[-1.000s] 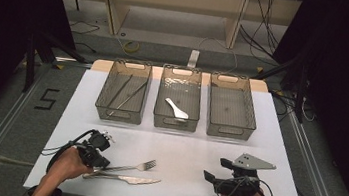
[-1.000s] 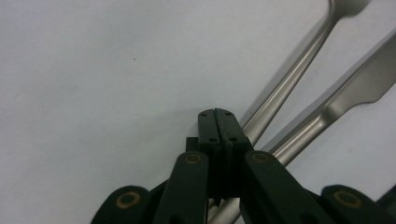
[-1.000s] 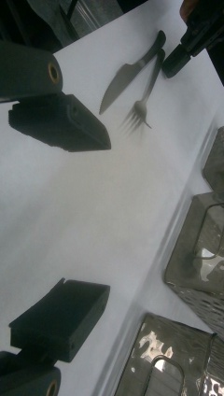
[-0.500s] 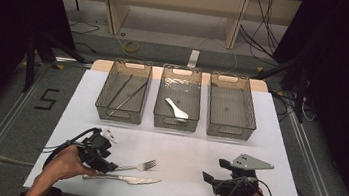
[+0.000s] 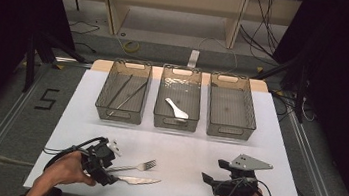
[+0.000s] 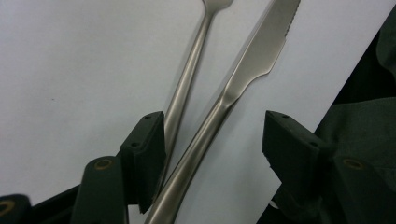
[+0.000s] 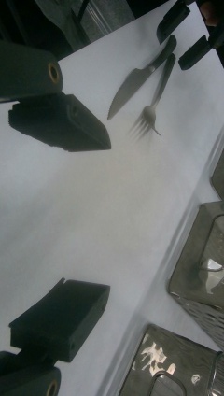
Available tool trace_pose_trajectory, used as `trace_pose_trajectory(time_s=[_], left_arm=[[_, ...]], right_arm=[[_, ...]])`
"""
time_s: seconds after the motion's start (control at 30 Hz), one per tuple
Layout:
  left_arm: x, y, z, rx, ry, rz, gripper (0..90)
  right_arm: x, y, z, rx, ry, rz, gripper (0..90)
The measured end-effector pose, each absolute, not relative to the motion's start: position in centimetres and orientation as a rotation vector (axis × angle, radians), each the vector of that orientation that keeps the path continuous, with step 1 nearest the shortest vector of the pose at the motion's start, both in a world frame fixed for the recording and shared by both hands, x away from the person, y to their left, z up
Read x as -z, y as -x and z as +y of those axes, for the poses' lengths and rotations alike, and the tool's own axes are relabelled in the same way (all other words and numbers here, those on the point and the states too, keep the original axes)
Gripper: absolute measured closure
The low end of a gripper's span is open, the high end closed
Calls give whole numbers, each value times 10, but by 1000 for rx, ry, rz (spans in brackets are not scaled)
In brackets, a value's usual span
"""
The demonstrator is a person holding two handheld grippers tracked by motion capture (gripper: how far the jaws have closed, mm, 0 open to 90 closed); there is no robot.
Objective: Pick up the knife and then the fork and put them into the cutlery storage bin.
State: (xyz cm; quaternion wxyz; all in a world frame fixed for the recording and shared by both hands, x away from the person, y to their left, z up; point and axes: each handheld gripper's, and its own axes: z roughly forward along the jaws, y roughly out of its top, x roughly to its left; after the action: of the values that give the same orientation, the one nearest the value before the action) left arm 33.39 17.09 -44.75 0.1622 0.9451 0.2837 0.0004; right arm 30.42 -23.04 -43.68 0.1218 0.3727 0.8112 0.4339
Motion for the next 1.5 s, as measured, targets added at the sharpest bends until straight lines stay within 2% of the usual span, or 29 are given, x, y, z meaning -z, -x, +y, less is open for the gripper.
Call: trace_pose_trajectory(time_s=[0.1,0.4,0.7,1.03,1.2,1.5], left_arm=[[452,-333,169,-4,-2718,793,414],[458,-333,169,-20,-2793,748,568],[462,-332,162,-66,-2868,687,633],[461,-336,157,-43,-2935,637,687],[461,-335,153,-29,-2954,595,741],[461,-335,155,-10,-2946,563,784]], right_arm=[[437,-304,-230,-1258,-1082,2375,260],[438,-304,-228,-1253,-1072,2384,261],[439,-304,-227,-1243,-1069,2397,262],[439,-307,-229,-1221,-1101,2381,266],[440,-307,-228,-1198,-1109,2380,269],[440,-307,-228,-1200,-1119,2380,269]])
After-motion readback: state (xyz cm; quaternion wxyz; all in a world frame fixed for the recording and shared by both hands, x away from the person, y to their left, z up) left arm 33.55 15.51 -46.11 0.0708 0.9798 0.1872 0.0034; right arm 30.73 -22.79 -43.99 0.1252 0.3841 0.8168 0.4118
